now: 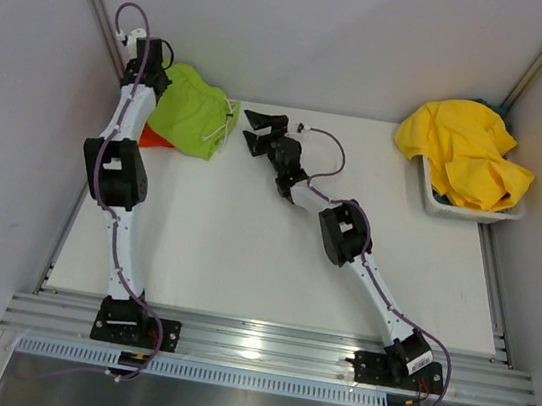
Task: Fold and stack the shorts
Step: Neatly place the folded shorts to the corner
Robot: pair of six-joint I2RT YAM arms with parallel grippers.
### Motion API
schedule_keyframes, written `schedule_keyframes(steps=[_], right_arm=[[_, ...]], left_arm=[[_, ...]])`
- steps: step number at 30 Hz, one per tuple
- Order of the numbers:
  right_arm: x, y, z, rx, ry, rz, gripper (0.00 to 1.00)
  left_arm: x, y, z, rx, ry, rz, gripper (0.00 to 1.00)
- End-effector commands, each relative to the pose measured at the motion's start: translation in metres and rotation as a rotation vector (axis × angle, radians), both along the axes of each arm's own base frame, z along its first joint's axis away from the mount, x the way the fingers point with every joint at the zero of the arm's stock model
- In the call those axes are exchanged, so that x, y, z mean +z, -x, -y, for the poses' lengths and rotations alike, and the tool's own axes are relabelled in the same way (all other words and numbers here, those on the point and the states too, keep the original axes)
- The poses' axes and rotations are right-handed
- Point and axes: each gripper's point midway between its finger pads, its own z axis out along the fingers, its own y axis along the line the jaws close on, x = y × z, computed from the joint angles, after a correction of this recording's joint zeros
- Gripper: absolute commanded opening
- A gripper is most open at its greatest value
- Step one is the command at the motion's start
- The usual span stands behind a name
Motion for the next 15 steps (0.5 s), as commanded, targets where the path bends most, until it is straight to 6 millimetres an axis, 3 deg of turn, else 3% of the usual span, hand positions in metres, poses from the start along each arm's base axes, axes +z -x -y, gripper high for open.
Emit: schedule_keyframes(steps=[1,2,4,5,11,12,15], right_arm=[[0.004,-0.005,0.019,-0.005,0.018,0.0,0.99],[-0.014,0.002,0.02,0.022,0.05,-0.034,0.99],[-0.01,0.002,0.027,0.038,0.067,-0.028,1.0],[-0.018,0.004,0.029,0.042,0.086,-0.037,0.99],[-0.01,0.006,0.038,0.069,0.116,-0.014,1.0],[-0.015,0.007,0.04,0.069,0.131,-0.022,1.0],[-0.004,0.007,0.045,0.067,0.167,0.002,0.99]], left_arm=[[0.02,-0.007,-0.024,0.095,0.021,0.116,0.0],[0.024,-0.007,-0.025,0.093,0.011,0.121,0.0],[0.036,-0.007,-0.03,0.099,0.0,0.144,0.0],[0.039,-0.007,-0.032,0.102,-0.001,0.15,0.0],[0.06,-0.001,-0.045,0.151,-0.013,0.172,0.0],[0.06,0.001,-0.052,0.171,-0.016,0.171,0.0],[0.059,-0.004,-0.057,0.132,0.044,0.195,0.0]])
